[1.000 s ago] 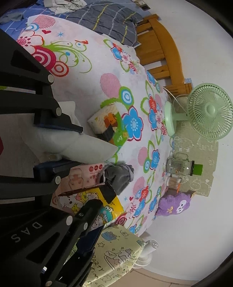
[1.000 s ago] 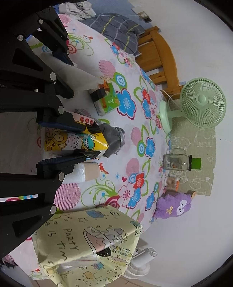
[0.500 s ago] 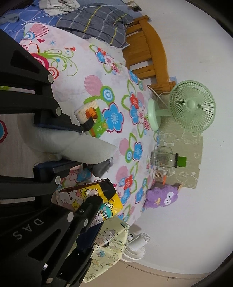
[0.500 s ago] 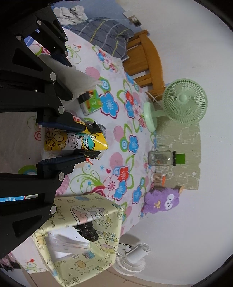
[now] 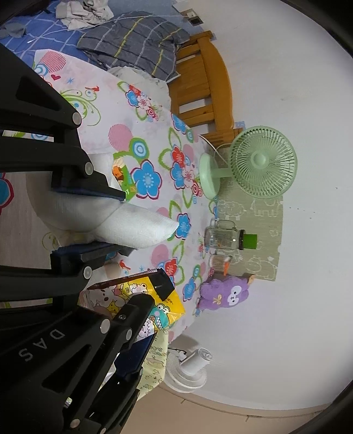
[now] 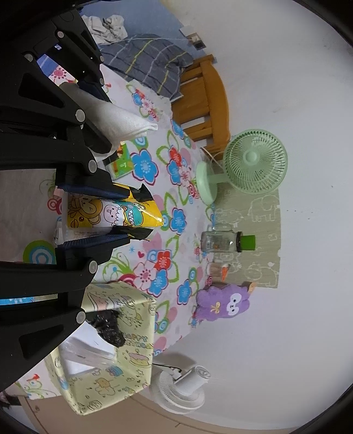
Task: Organize soft objects
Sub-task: 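Lift and carry the tissue pack and snack bag toward the box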
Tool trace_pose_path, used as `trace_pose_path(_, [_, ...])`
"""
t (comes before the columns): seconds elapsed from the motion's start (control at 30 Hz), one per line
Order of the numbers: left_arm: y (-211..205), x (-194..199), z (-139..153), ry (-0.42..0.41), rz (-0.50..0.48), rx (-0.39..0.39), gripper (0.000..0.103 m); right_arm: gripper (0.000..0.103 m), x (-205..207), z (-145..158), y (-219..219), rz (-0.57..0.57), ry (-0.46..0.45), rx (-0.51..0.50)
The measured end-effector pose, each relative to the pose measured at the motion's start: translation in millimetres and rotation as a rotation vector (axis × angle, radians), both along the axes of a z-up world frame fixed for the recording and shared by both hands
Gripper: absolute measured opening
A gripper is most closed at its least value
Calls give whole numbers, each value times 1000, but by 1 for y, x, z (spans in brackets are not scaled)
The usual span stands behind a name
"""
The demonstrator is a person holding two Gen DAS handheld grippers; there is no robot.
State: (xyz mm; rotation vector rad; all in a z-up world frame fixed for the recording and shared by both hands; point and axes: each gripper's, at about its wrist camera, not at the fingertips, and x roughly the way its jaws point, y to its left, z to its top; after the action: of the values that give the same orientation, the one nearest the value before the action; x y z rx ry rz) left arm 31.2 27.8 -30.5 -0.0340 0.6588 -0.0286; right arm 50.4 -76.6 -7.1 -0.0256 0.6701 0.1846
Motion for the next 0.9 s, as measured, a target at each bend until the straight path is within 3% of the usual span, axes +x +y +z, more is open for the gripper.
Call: trace_pose_path(0.9, [-46, 4, 40, -76, -50, 7, 28, 30, 1, 42, -43, -34, -73, 7])
